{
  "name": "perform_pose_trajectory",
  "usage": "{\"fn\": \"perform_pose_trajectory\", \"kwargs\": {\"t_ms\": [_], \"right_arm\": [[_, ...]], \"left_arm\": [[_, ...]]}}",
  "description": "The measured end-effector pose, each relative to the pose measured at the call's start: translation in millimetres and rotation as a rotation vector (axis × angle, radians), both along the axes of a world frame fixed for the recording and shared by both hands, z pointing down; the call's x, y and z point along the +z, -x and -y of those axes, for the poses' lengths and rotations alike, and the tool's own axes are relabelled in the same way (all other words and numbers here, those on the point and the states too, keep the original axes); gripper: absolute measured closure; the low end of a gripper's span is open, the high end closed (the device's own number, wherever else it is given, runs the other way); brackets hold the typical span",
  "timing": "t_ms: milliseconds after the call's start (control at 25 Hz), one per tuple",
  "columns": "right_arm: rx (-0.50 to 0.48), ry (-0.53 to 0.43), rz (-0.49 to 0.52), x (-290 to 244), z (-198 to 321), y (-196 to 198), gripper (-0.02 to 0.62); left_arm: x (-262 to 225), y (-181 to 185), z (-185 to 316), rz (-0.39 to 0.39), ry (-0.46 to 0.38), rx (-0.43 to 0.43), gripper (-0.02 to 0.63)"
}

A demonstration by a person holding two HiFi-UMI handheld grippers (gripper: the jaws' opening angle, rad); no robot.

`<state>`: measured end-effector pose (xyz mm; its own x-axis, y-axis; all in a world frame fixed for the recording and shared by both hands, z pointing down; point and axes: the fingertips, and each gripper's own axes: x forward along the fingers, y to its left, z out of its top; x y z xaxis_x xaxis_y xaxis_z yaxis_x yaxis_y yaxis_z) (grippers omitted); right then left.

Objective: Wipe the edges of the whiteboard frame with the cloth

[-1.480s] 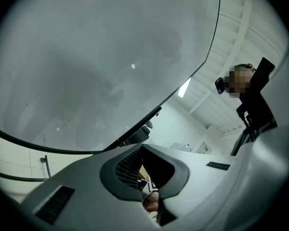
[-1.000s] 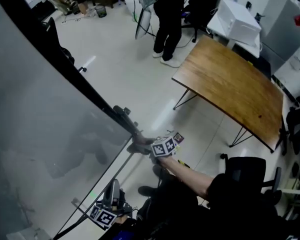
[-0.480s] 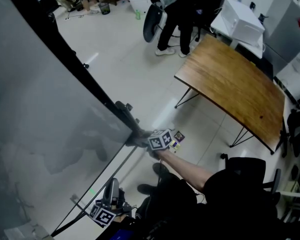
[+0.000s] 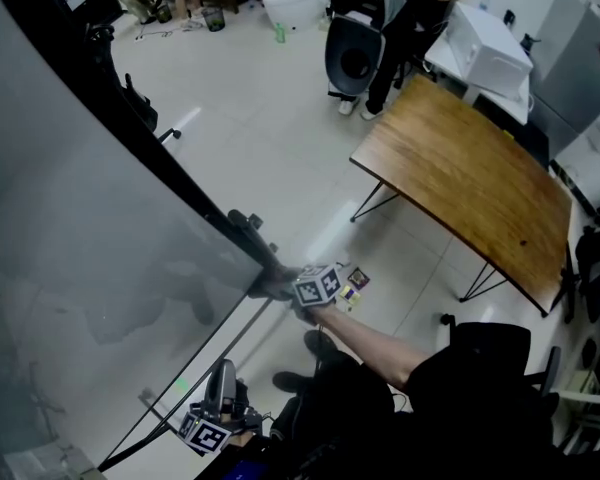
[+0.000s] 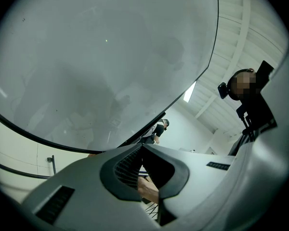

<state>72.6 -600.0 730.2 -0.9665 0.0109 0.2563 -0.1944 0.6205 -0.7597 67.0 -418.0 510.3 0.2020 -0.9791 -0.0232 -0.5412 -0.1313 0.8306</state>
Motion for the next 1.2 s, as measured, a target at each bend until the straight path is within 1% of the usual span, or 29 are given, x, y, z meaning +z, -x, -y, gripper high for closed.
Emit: {"fn": "perform_pose_trajectory", "kwargs": {"t_ms": [200,320,560,760,840,960,1080,1200], "right_arm": [[-0.021,0.004,0.002,7.2,0.1,0.7,0.456],[-0.032,0.008,0.008,3.7,-0.8,1.5,0.456],[-0.069,0.006,0.014,-1.7,-2.2,2.7,0.456],[-0.11,0.012,0.011,1.6,-10.3,7.9,0.455],[-0.123,0.013,0.005,0.8,-15.7,9.4,0.454],[-0.124,0.015,0.009,0.7,-20.1,17.5,0.454],[-0.105,0.019,0.006,4.0,-21.1,18.5,0.454],[-0.091,0.021,0.004,3.0,-26.6,22.3,0.456]], "left_arm": [[18.4,5.6,-8.5,0.003,0.041,-0.036,0.615],[15.7,2.4,-7.6,0.024,0.04,-0.05,0.615],[15.7,0.7,-10.3,0.043,0.039,-0.092,0.615],[11.6,4.9,-17.1,0.035,0.02,-0.136,0.615],[14.1,11.0,-25.6,0.041,0.033,-0.158,0.615],[15.7,21.0,-35.2,0.013,0.014,-0.169,0.615],[16.6,27.9,-42.3,-0.011,-0.007,-0.169,0.615],[18.4,38.1,-55.0,-0.008,-0.013,-0.176,0.615]]}}
